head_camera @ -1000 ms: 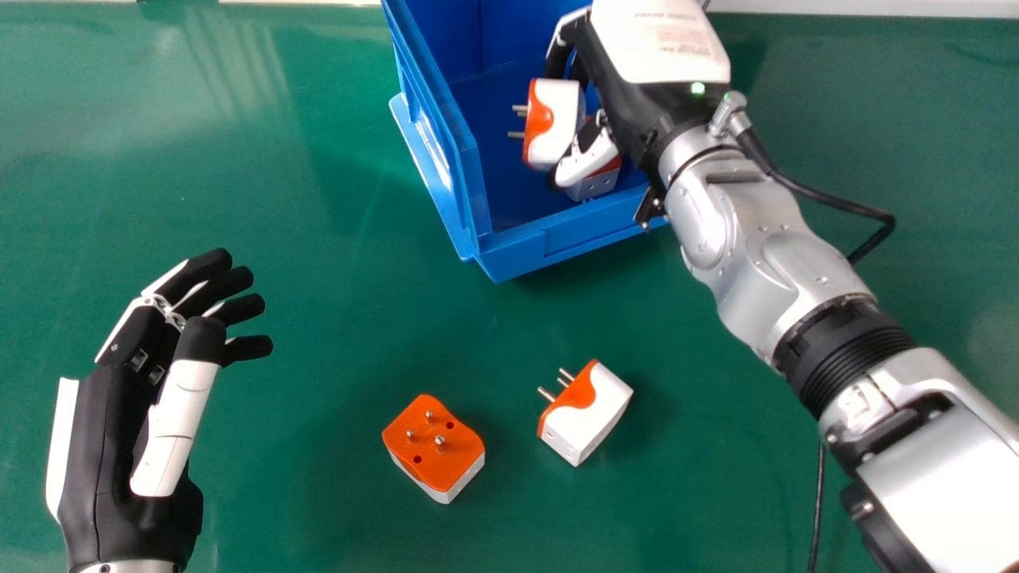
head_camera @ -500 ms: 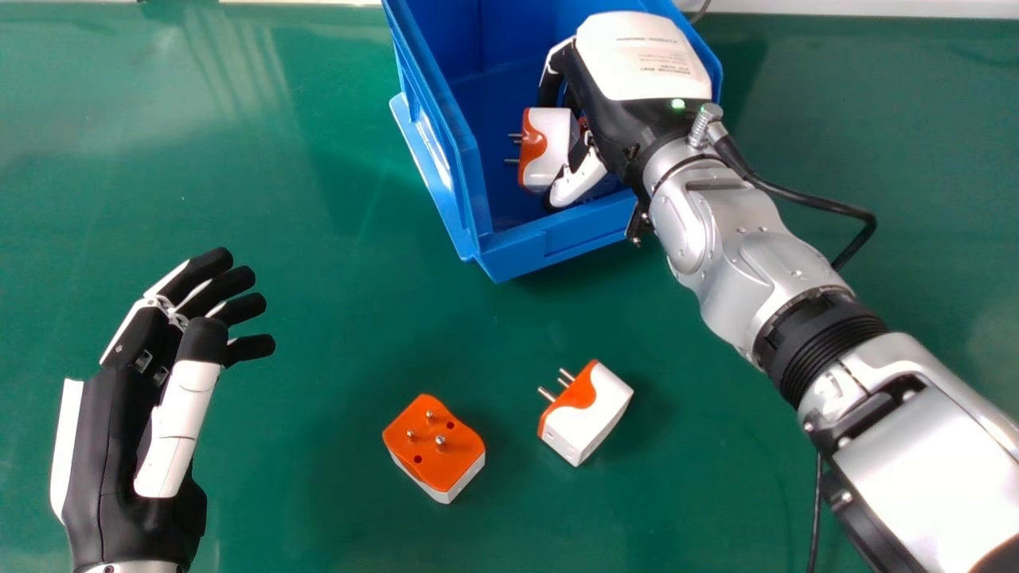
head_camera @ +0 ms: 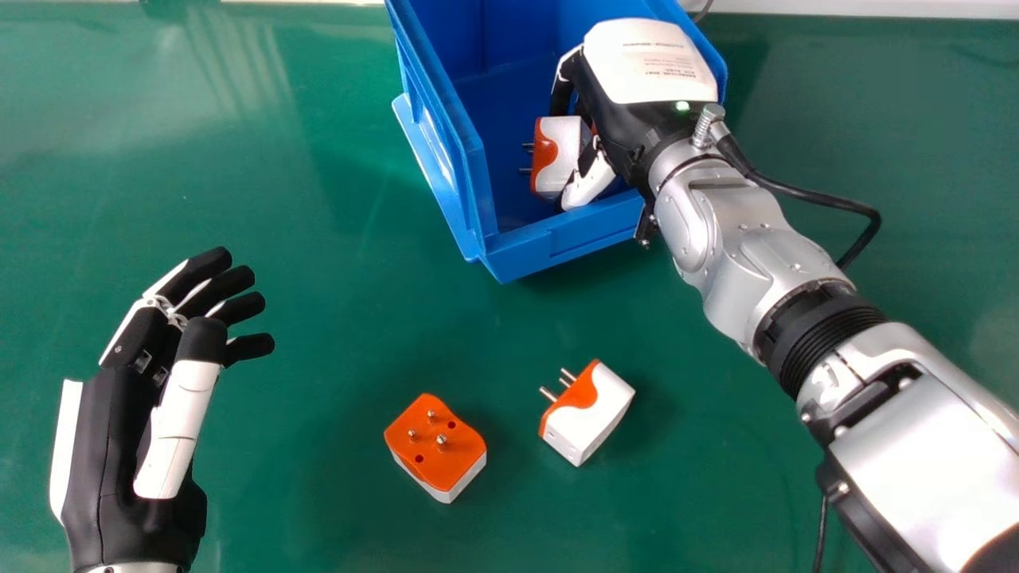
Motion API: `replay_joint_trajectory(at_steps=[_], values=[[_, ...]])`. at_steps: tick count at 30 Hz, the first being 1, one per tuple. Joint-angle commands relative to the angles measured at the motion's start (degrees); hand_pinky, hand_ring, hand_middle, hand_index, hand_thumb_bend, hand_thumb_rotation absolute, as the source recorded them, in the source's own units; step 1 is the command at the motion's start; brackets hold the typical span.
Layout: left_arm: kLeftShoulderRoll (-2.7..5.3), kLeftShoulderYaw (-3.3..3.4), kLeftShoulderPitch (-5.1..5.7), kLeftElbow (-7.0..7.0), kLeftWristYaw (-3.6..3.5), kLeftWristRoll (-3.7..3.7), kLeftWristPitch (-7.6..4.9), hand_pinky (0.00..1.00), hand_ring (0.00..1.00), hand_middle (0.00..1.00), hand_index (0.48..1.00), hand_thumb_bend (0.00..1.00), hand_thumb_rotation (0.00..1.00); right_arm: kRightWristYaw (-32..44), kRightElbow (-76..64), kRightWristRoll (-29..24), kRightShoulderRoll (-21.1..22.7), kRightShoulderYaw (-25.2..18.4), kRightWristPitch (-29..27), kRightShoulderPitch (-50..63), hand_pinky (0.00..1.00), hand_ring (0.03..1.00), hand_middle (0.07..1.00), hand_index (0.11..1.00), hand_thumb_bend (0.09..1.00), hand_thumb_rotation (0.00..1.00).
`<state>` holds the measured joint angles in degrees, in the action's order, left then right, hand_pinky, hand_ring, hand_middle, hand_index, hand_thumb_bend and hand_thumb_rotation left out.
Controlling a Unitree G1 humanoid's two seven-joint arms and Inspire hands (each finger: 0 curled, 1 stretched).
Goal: Pick all objects and put in blue box
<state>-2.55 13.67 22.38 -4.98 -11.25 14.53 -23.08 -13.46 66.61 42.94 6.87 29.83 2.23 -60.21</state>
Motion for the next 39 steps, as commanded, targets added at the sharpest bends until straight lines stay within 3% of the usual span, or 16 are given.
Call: replay_joint_trajectory(at_steps=[1,4,7,10,14,18,20,24,26,29,33,37,39], values=[[0.38,-0.11,0.68,-1.43,0.21,-0.14,-0.74,0.64,0.74,0.76,0.754,0.95,0.69,-1.5,0.0,-0.4,0.4,-0.4,0.9,-2.6,0.30,0.429,0.514,0.559,0.489,0.00],[0.47,-0.11,0.63,-1.36,0.15,0.34,-0.79,0.63,0.74,0.76,0.752,0.96,0.69,-2.3,0.1,-0.3,0.5,-0.3,0.6,-2.4,0.30,0.429,0.513,0.557,0.489,0.00],[0.53,-0.12,0.67,-1.68,0.50,0.01,-0.55,0.62,0.73,0.75,0.744,0.96,0.69,-3.2,0.4,-0.1,0.2,-0.1,1.4,-2.5,0.30,0.427,0.511,0.562,0.489,0.00],[0.42,-0.03,0.49,-1.40,0.10,0.51,-0.75,0.62,0.73,0.75,0.740,0.96,0.69,-4.3,0.6,-0.1,0.0,0.1,1.5,-2.4,0.30,0.427,0.511,0.562,0.489,0.00],[0.63,-0.01,0.46,-1.56,0.62,0.16,-0.53,0.61,0.72,0.75,0.734,0.97,0.68,-3.8,0.6,-2.0,-1.0,-1.6,2.7,-2.4,0.30,0.422,0.507,0.564,0.488,0.00],[0.43,-0.06,0.41,-1.47,0.49,-0.06,-0.58,0.61,0.71,0.74,0.730,0.97,0.68,-2.2,0.2,-4.4,-2.0,-3.1,4.4,-2.6,0.29,0.417,0.504,0.568,0.487,0.00],[0.36,-0.08,0.34,-1.40,0.42,-0.20,-0.71,0.60,0.71,0.74,0.727,0.98,0.68,-1.6,-0.3,-4.2,-2.0,-2.6,4.9,-2.5,0.32,0.448,0.528,0.552,0.494,0.03],[0.30,-0.03,0.26,-1.29,0.13,0.26,-0.65,0.60,0.71,0.74,0.726,0.98,0.68,-1.6,-0.7,-3.6,-1.7,-1.7,5.0,-2.2,0.52,0.654,0.728,0.732,0.660,0.18],[0.32,0.03,0.22,-1.23,0.03,0.55,-0.57,0.60,0.71,0.74,0.726,0.98,0.68,-1.7,-0.8,-3.3,-1.6,-1.3,4.8,-2.1,0.55,0.690,0.763,0.766,0.682,0.21],[0.66,-0.05,0.32,-1.61,0.44,0.31,-0.40,0.59,0.71,0.74,0.722,0.98,0.67,-1.9,-0.9,-3.3,-1.4,-1.0,4.6,-2.0,0.63,0.770,0.836,0.830,0.726,0.30],[0.87,-0.19,0.44,-2.01,0.94,-0.16,-0.08,0.59,0.70,0.73,0.718,0.98,0.67,-1.9,-1.1,-3.0,-1.2,-0.3,4.3,-1.9,0.68,0.809,0.872,0.861,0.754,0.36],[0.70,-0.16,0.19,-1.67,0.59,-0.21,-0.40,0.59,0.70,0.73,0.718,0.99,0.67,-1.9,-1.1,-3.4,-1.1,-0.3,4.3,-2.1,0.72,0.837,0.896,0.881,0.776,0.40],[0.68,-0.12,0.09,-1.58,0.77,-0.48,-0.33,0.60,0.71,0.73,0.722,0.98,0.67,-1.7,-1.1,-3.6,-1.1,-0.4,4.1,-2.1,0.73,0.848,0.906,0.889,0.789,0.40]])
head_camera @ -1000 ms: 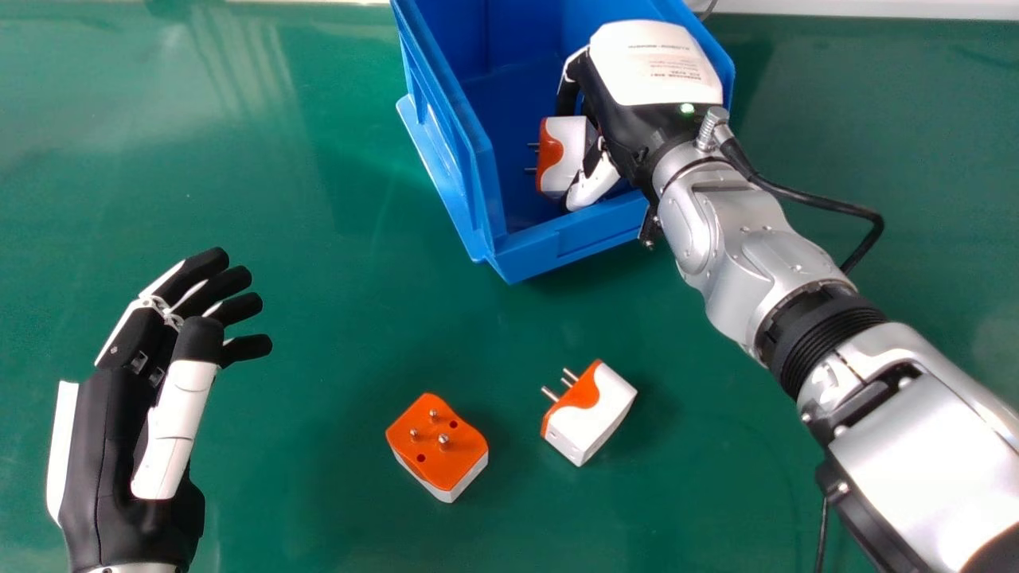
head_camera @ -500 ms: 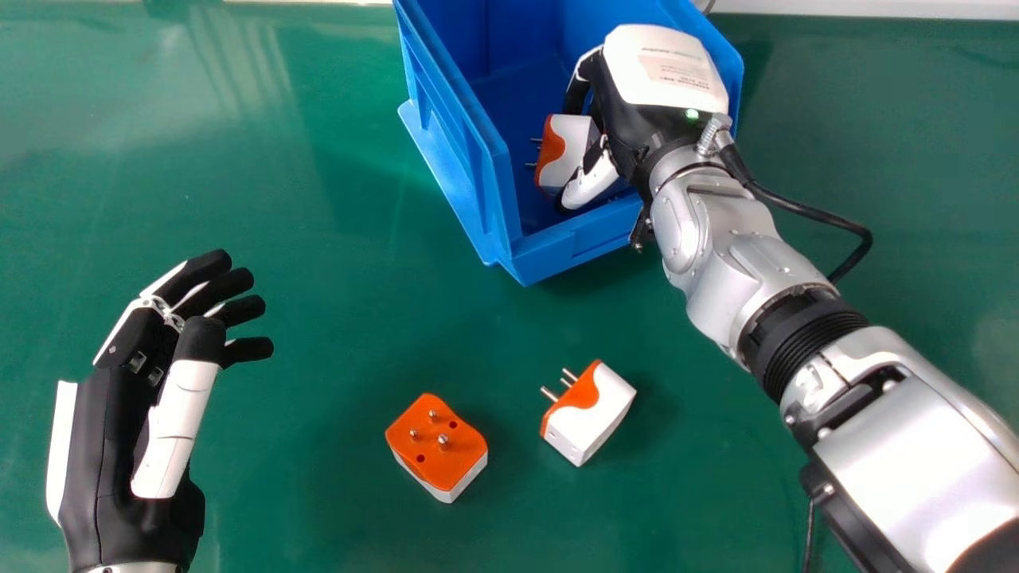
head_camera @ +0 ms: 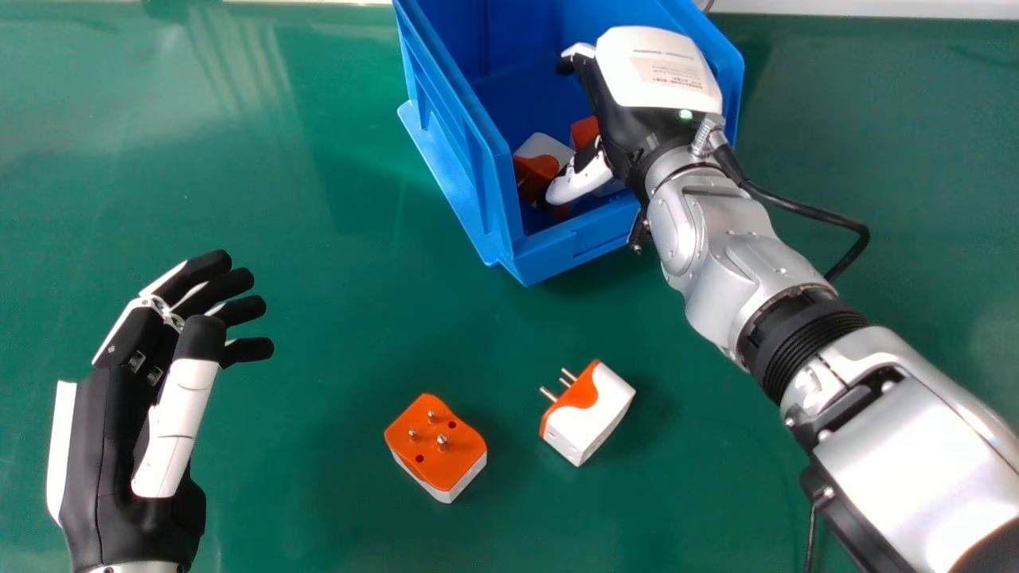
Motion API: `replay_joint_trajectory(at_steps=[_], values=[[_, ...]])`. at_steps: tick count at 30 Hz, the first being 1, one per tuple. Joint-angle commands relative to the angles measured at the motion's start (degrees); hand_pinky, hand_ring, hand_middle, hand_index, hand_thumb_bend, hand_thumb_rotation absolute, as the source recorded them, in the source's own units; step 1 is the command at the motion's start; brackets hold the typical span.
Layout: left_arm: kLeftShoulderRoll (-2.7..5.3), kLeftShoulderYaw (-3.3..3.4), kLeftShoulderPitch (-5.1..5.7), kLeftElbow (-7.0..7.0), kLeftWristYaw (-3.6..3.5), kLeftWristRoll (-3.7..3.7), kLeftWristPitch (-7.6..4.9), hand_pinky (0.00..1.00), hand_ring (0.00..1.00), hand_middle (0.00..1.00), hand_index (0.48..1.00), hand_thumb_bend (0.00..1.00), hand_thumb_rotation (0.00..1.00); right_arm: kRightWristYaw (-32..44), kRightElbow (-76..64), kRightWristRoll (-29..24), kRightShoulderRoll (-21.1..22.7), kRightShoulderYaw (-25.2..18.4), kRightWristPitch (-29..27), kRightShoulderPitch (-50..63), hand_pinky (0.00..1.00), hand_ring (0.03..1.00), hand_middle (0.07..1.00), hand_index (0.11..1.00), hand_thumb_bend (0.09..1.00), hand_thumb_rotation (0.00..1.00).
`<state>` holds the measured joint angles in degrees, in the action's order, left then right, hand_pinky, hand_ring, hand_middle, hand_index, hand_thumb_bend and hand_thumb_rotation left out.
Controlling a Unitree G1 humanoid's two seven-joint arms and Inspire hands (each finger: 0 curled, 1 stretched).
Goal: Pick all objects and put in blue box
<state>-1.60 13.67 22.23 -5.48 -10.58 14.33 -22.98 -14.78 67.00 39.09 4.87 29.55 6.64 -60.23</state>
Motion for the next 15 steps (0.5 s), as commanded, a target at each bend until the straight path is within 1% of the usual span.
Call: replay_joint_trajectory(at_steps=[1,4,8,11,15], values=[[-0.25,-0.11,0.23,-1.10,0.21,-0.54,-0.45,0.60,0.71,0.73,0.722,0.98,0.67,-0.3,-1.6,0.3,0.9,-0.1,-0.4,-2.1,0.73,0.851,0.909,0.891,0.792,0.40],[-0.11,-0.13,0.26,-1.29,0.35,-0.77,-0.45,0.60,0.71,0.74,0.727,0.98,0.68,-0.4,-1.7,0.3,0.9,0.0,-0.5,-2.2,0.73,0.853,0.911,0.893,0.796,0.39],[-0.08,-0.08,0.20,-1.35,0.45,-0.66,-0.27,0.62,0.72,0.75,0.733,0.98,0.68,-0.7,-2.1,0.6,1.0,0.2,-0.4,-2.3,0.73,0.855,0.913,0.896,0.797,0.37],[-0.17,-0.09,0.08,-1.22,0.13,0.04,-0.12,0.62,0.72,0.75,0.737,0.98,0.68,-0.9,-2.7,1.0,1.1,0.4,0.0,-2.2,0.73,0.853,0.910,0.893,0.799,0.37],[-0.37,0.02,-0.36,-0.64,-0.10,-0.13,-0.73,0.61,0.72,0.75,0.734,0.97,0.68,-1.0,-5.5,1.6,2.2,0.9,0.2,-1.7,0.73,0.853,0.909,0.889,0.795,0.35]])
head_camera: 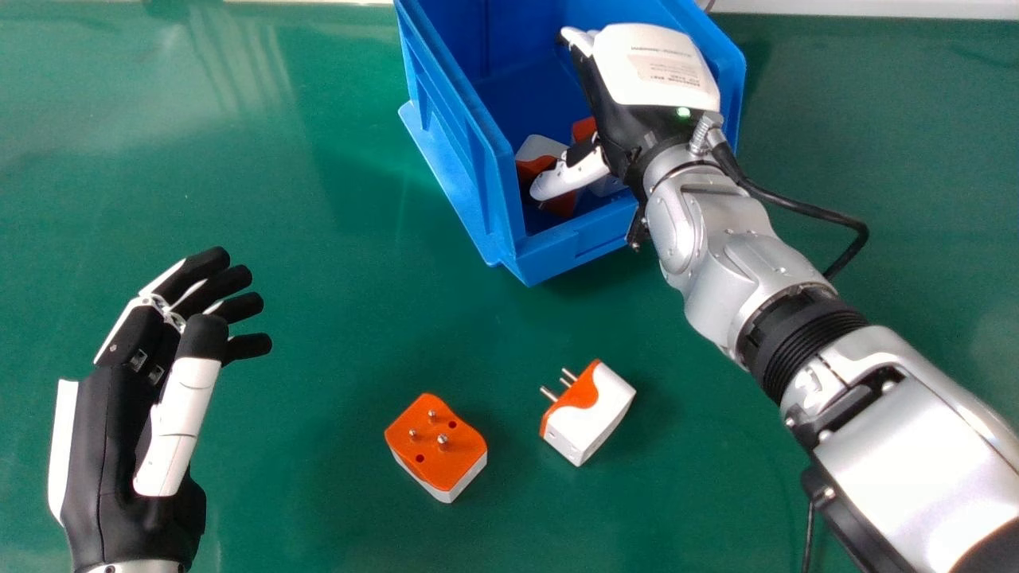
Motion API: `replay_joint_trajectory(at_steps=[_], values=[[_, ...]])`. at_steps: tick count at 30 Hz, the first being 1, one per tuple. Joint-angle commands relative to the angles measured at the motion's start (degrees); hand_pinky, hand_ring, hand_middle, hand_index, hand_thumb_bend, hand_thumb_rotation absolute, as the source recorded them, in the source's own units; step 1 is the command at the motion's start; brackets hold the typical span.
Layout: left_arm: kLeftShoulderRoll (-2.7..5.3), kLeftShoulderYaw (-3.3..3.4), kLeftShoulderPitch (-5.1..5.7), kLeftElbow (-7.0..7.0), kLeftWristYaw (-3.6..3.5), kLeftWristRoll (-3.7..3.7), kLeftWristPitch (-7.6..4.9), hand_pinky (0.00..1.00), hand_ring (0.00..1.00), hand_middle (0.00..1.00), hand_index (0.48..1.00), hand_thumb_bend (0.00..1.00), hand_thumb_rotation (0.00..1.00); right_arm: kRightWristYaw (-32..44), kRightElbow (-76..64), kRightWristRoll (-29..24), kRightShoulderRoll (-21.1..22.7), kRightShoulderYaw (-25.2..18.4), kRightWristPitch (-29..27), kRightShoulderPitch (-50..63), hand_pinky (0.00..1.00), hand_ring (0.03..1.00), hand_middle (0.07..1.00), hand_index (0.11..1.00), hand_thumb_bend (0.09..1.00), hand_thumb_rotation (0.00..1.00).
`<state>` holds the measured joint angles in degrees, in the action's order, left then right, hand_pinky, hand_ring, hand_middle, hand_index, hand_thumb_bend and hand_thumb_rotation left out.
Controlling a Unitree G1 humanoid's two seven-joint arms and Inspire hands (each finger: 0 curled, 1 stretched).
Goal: Pick all objects and put in blue box
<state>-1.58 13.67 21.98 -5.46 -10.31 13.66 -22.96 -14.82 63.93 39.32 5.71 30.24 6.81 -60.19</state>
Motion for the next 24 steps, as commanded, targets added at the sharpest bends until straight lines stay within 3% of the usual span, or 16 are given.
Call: replay_joint_trajectory(at_steps=[1,3,5,9,15,21,24], values=[[-0.37,0.04,-0.22,-0.60,-0.31,0.42,-0.80,0.61,0.72,0.75,0.734,0.97,0.68,-0.6,-3.6,1.4,1.8,0.3,0.3,-1.4,0.73,0.856,0.911,0.890,0.791,0.35],[-0.30,0.05,-0.36,-0.58,-0.20,0.27,-0.79,0.61,0.72,0.75,0.735,0.97,0.68,-0.6,-5.6,1.9,2.6,0.6,0.4,-0.8,0.73,0.865,0.917,0.892,0.787,0.34],[-0.40,0.04,-0.49,-0.33,-0.67,0.67,-0.99,0.61,0.72,0.75,0.735,0.97,0.68,-0.6,-8.6,3.3,4.1,1.2,0.5,0.2,0.74,0.873,0.922,0.896,0.782,0.33],[-0.31,0.19,-0.65,-0.13,-0.82,0.53,-1.14,0.62,0.72,0.75,0.735,0.96,0.68,1.4,-16.0,6.0,7.2,2.0,2.1,2.5,0.74,0.872,0.919,0.893,0.781,0.32],[-0.48,0.30,-1.07,0.39,-1.49,0.71,-1.29,0.63,0.73,0.75,0.740,0.96,0.68,8.0,-35.7,10.7,13.7,0.9,6.5,8.8,0.75,0.877,0.921,0.896,0.784,0.30],[-0.02,0.28,-1.01,-0.11,-1.36,1.46,-0.59,0.63,0.73,0.76,0.740,0.96,0.68,14.2,-54.6,13.6,18.2,-2.0,9.9,16.6,0.77,0.884,0.919,0.890,0.796,0.24],[0.20,0.40,-0.77,-0.28,-1.14,1.39,-0.76,0.64,0.73,0.76,0.739,0.96,0.67,17.8,-66.6,14.6,20.4,-4.6,11.5,23.9,0.76,0.878,0.913,0.881,0.803,0.22]])
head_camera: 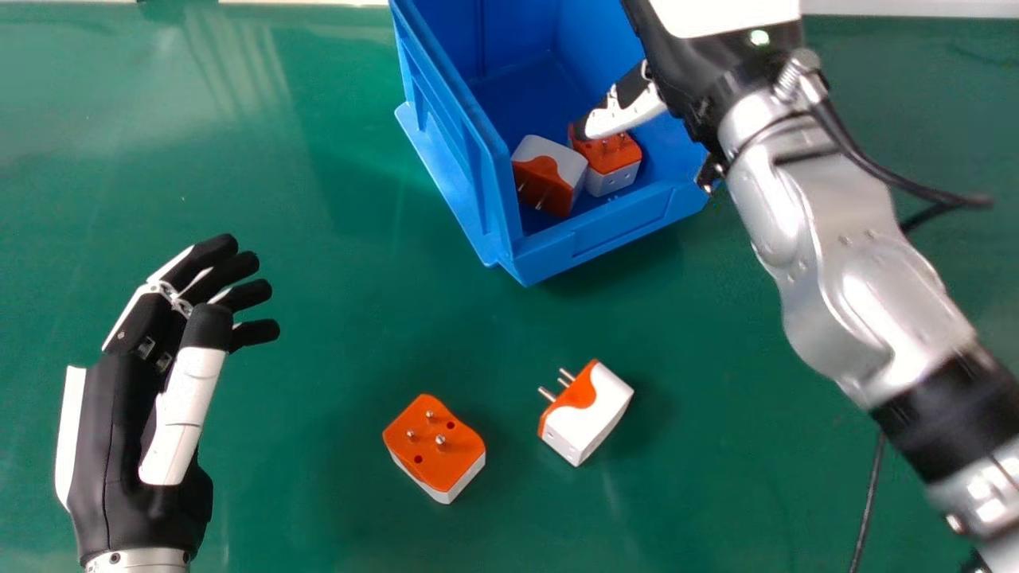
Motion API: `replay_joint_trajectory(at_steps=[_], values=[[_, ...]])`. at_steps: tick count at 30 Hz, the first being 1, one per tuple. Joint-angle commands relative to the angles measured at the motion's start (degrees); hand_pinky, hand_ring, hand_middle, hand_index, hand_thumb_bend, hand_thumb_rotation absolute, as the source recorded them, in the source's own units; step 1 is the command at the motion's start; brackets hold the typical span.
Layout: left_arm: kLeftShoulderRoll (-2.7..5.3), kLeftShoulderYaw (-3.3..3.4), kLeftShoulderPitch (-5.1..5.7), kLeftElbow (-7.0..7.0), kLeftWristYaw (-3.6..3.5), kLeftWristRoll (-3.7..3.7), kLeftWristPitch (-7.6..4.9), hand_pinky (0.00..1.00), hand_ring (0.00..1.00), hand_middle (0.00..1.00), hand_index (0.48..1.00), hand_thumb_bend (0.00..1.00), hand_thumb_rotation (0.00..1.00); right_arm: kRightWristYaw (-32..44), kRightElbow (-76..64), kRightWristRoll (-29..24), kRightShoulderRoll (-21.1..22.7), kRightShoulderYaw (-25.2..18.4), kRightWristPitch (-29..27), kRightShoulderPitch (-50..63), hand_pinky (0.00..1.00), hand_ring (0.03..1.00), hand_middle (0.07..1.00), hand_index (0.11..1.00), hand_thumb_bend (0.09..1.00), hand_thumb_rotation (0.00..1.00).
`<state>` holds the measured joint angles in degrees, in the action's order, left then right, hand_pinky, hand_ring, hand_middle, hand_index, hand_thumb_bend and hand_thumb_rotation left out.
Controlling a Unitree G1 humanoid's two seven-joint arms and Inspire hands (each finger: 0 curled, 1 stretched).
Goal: Pick all objects and put in blue box
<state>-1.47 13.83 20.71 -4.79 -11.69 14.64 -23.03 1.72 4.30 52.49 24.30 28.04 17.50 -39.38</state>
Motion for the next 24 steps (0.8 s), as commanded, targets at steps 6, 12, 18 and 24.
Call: replay_joint_trajectory(at_steps=[6,12,18,24], values=[[-0.11,0.20,0.98,-0.93,-0.08,0.51,-1.26,0.63,0.72,0.75,0.731,0.96,0.67,0.8,-24.3,3.6,3.8,-7.3,0.0,19.7,0.72,0.857,0.895,0.872,0.793,0.23],[-0.44,0.16,1.10,-0.99,-0.09,0.37,-0.65,0.62,0.72,0.75,0.726,0.96,0.66,-3.7,-32.8,4.5,1.7,-10.5,-2.7,33.6,0.68,0.833,0.879,0.867,0.744,0.28],[-0.82,0.38,0.34,0.28,-0.48,0.01,-1.12,0.62,0.72,0.75,0.729,0.96,0.67,-16.6,-32.7,2.4,-1.8,-11.6,-11.9,45.2,0.67,0.817,0.871,0.864,0.703,0.32],[-0.76,0.44,-0.27,0.80,0.05,-0.22,-0.89,0.61,0.72,0.75,0.726,0.97,0.67,-22.9,-29.8,1.8,-5.3,-10.3,-17.4,52.7,0.62,0.759,0.815,0.814,0.672,0.33]])
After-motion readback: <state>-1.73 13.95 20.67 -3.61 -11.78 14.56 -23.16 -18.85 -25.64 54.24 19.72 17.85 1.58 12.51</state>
